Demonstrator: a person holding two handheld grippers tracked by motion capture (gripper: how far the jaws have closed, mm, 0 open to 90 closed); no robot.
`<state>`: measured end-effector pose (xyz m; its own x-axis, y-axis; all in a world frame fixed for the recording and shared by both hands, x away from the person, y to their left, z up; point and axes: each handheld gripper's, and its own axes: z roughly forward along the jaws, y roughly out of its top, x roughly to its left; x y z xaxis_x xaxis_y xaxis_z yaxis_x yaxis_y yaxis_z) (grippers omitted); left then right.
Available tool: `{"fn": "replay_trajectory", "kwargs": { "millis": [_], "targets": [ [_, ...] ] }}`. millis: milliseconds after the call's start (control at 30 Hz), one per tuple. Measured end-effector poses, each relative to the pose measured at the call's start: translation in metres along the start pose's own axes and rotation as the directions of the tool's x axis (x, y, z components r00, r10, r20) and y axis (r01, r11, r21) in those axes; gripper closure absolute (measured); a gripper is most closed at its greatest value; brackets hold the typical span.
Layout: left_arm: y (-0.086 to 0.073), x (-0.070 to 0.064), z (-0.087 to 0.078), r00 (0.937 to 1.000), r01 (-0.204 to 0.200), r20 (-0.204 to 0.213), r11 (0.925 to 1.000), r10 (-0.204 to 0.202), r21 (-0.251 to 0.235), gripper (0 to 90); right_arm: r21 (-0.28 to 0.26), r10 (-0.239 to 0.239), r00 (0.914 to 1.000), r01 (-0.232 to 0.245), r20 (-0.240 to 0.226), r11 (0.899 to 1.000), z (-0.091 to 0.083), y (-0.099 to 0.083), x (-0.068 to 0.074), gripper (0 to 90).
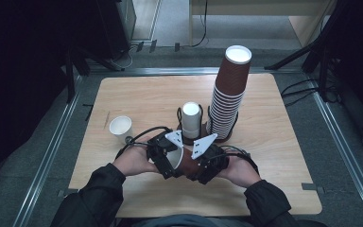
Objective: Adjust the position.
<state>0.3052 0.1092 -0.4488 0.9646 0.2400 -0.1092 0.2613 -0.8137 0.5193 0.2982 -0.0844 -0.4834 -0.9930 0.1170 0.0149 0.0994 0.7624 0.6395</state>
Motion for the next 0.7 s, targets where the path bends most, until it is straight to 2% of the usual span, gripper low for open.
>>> {"fn": "replay_trajectory", "kwargs": {
  "millis": [233,467,533,600,700],
  "targets": [
    [-0.01,0.005,-0.013,0.9992,0.029,-0.025,0.9976,-0.03,-0.063,0.0,-0.033,0.027,0.9993,-0.026,0.025,0.999,-0.013,-0.005,-0.007,21.1],
    [-0.021,0.009,-0.021,0.9979,0.061,-0.017,0.9907,-0.063,-0.122,0.0,-0.059,0.039,0.9987,-0.037,0.034,0.998,-0.019,-0.007,-0.008,21.1],
    [-0.025,0.01,-0.023,0.9968,0.079,0.002,0.9841,-0.08,-0.159,0.0,-0.064,0.036,0.9987,-0.033,0.037,0.997,-0.02,-0.008,-0.009,21.1],
    [-0.029,0.01,-0.023,0.9938,0.11,0.009,0.9738,-0.111,-0.199,0.0,-0.066,0.039,0.9985,-0.036,0.04,0.997,-0.02,-0.008,-0.008,21.1],
    [-0.03,0.009,-0.024,0.9926,0.12,0.008,0.9638,-0.121,-0.238,0.0,-0.074,0.048,0.9981,-0.044,0.04,0.996,-0.021,-0.008,-0.008,21.1]
  ]
}}
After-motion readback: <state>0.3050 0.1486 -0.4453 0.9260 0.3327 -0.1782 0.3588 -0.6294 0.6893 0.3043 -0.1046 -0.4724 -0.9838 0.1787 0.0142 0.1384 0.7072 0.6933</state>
